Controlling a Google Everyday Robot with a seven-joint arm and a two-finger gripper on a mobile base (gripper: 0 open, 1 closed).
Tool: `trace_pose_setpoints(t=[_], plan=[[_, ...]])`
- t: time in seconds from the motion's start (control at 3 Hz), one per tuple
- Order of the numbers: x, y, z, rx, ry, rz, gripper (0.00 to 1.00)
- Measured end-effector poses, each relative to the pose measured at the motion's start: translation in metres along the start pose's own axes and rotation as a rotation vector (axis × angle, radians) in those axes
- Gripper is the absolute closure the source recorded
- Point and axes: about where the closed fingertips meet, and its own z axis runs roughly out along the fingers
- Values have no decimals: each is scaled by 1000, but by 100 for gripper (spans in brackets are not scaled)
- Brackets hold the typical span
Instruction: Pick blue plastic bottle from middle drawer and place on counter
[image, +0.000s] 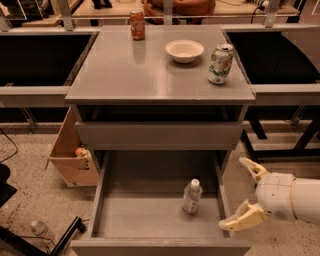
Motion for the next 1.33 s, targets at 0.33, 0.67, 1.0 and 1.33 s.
trace_pose_setpoints(t=[0.33, 0.67, 1.0, 1.33], plan=[[16, -13, 24, -7, -49, 6, 0], [40, -41, 58, -14, -146, -38, 0], [70, -71, 85, -36, -234, -91, 0], [102, -83, 123, -97, -292, -105, 0]])
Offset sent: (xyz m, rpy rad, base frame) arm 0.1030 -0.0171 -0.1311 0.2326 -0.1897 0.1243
